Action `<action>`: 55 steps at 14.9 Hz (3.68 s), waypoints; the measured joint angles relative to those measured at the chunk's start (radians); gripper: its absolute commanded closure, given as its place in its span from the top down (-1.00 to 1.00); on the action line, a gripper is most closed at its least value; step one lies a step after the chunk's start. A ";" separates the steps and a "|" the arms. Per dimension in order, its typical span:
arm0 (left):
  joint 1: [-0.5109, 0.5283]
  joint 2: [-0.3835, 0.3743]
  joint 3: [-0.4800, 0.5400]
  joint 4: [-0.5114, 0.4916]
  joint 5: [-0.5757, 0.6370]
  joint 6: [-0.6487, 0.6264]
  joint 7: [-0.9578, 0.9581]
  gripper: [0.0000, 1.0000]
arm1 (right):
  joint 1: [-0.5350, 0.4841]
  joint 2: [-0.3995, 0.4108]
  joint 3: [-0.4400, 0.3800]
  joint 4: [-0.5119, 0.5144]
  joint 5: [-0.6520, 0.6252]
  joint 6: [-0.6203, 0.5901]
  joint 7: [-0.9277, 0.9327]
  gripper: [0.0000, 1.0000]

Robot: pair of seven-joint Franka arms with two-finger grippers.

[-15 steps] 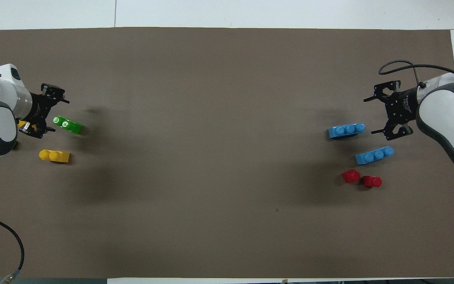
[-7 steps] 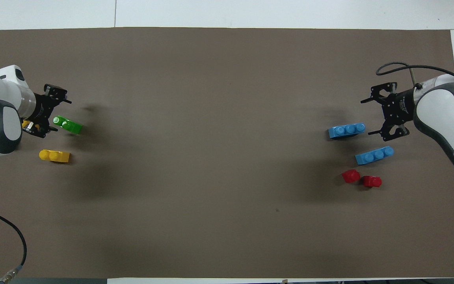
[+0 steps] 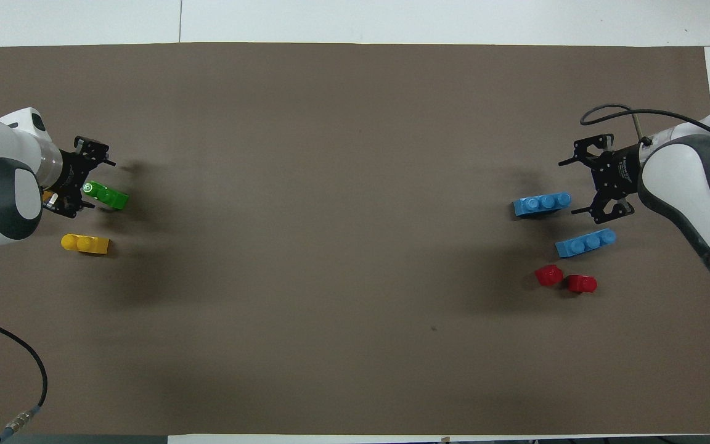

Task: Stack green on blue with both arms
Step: 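Move the left gripper over the green brick while the right gripper reaches the blue brick, then close the left gripper on the green brick while the right gripper grasps the blue brick, then lift the green brick with the left gripper while the right gripper carries the blue brick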

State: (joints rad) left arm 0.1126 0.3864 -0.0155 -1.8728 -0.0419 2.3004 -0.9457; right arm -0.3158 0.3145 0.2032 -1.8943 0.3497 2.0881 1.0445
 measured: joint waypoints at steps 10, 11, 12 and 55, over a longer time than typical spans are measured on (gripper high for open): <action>0.001 0.004 0.000 0.000 0.000 0.005 0.005 0.01 | -0.002 0.002 -0.003 -0.045 0.024 0.027 -0.028 1.00; 0.001 0.005 0.000 0.000 0.000 0.005 0.005 -0.41 | -0.002 0.003 -0.003 -0.052 0.024 0.040 -0.032 1.00; 0.002 0.005 0.000 0.000 0.000 0.005 0.006 -0.81 | -0.003 0.006 -0.003 -0.059 0.025 0.050 -0.038 1.00; -0.318 -0.267 -0.025 0.055 0.000 -0.358 -0.775 -1.00 | 0.436 -0.048 0.013 0.077 0.063 0.075 0.644 -1.00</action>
State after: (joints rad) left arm -0.2050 0.1194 -0.0409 -1.8173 -0.0418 1.9427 -1.7209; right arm 0.1207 0.2663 0.2164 -1.8173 0.4124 2.1628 1.6885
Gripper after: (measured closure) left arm 0.656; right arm 0.652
